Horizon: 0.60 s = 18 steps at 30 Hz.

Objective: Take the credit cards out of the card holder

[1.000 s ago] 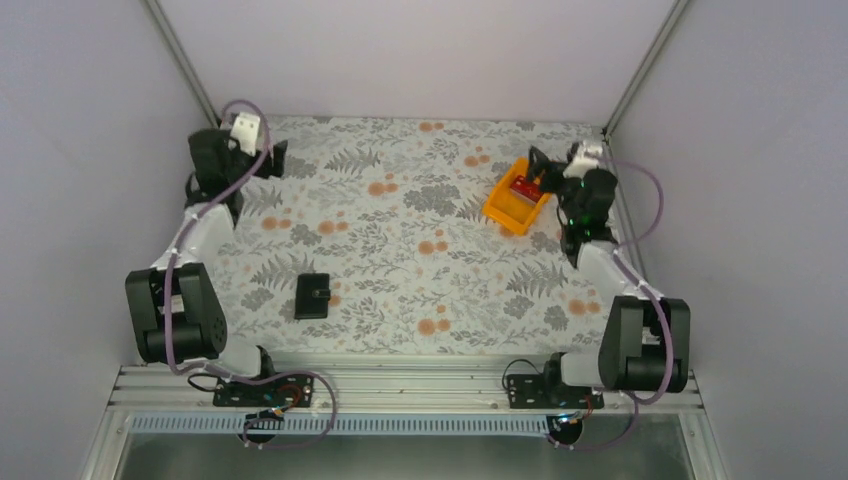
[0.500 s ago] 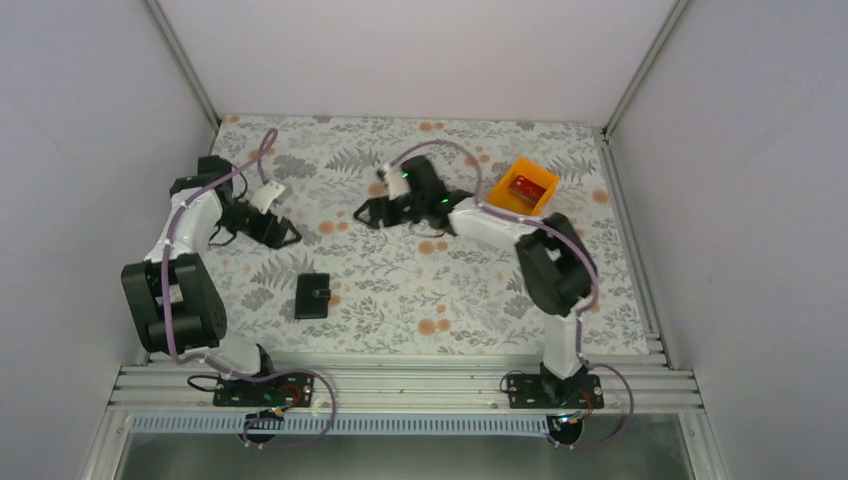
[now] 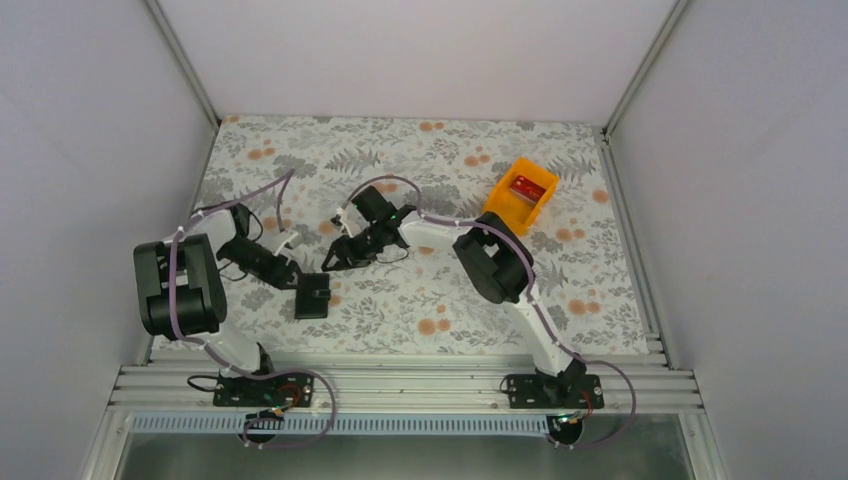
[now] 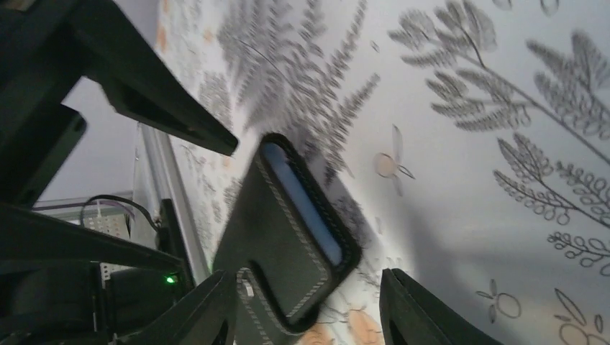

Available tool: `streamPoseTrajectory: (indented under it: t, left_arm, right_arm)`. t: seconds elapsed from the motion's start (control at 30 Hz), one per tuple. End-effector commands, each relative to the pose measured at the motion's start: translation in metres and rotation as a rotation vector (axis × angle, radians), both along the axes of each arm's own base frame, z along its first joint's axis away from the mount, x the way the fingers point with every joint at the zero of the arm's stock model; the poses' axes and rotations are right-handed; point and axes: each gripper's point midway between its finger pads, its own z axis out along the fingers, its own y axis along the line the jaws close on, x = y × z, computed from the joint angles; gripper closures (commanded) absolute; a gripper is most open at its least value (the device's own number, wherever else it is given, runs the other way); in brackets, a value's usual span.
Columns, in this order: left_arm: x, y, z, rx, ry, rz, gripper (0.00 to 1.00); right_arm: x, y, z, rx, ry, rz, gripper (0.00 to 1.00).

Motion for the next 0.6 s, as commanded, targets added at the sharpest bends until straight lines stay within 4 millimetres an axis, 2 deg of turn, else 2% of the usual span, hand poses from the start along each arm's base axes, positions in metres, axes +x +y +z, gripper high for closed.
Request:
streamPoseTrajectory:
  t: [0.0,0.1,0.23,0.37,0.57]
  left_arm:
    - [-0.005,-0.005,-0.014,-0.028,0.008,-0.024,0.39]
    - [-0.007,-0.007,-0.019,-0.041,0.017,-0.018,0.43]
    - [-0.008,-0.009,-0.022,-0.047,0.016,-0.022,0.48]
    - [-0.008,-0.01,-0.024,-0.053,0.024,-0.022,0.54]
    - [-0.007,-0.01,-0.024,-0.056,0.02,-0.023,0.56]
  right_arm:
    - [-0.016,-0.002,-0.02,-0.067,0.09,0.059,0.48]
    - [-0.027,0.001,-0.03,-0.063,0.132,0.096,0.52]
    - [-0.042,0.011,-0.036,-0.039,0.176,0.164,0.62]
    - [-0.047,0.018,-0.029,0.003,0.188,0.198,0.66]
    - [-0.047,0.019,-0.028,0.012,0.186,0.21,0.7]
